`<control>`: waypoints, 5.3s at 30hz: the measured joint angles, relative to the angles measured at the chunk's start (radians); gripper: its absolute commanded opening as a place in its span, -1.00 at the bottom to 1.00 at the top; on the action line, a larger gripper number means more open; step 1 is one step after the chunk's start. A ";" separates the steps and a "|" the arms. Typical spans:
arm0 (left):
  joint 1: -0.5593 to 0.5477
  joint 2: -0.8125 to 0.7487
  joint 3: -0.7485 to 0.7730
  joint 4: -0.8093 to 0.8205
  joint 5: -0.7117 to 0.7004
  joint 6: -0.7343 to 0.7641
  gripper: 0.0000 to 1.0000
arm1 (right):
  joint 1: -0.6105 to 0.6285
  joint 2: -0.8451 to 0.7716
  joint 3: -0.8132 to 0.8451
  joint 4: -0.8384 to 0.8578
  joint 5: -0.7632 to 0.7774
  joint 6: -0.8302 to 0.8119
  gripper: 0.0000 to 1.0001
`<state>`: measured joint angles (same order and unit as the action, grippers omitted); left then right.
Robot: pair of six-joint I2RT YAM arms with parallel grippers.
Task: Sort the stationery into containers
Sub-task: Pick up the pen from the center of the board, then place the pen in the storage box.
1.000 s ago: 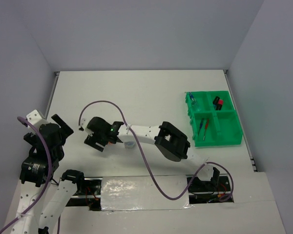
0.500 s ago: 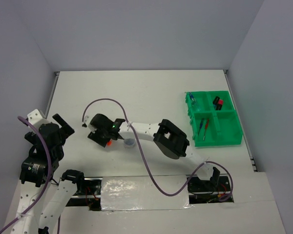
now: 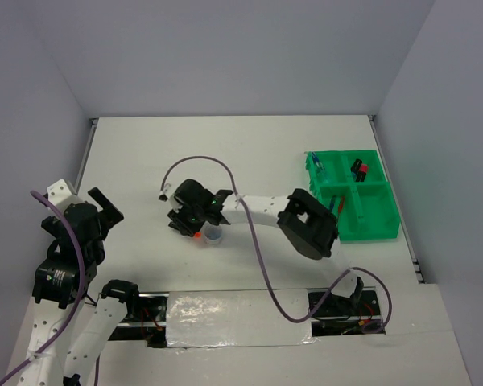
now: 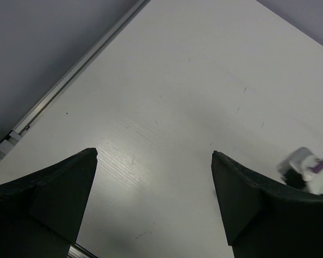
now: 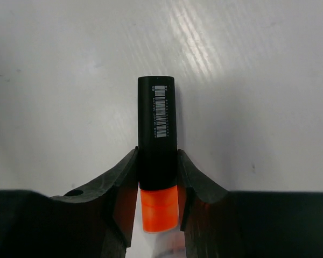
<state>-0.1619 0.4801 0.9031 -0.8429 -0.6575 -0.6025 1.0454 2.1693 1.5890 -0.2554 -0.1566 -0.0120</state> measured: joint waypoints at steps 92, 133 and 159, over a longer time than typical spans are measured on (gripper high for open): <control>-0.040 0.009 0.000 0.018 0.027 0.023 0.99 | -0.952 -0.634 -0.354 -0.125 0.343 0.232 -1.00; -0.052 0.004 0.000 0.021 0.028 0.023 0.99 | -1.197 -0.474 -0.248 -0.147 0.510 0.332 -0.93; -0.064 0.005 0.000 0.036 0.057 0.027 0.99 | -0.814 -0.653 -0.364 -0.068 0.283 0.256 0.99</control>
<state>-0.2256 0.4850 0.9031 -0.8066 -0.6003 -0.5751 0.2314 1.5158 1.2251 -0.3237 0.1261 0.2440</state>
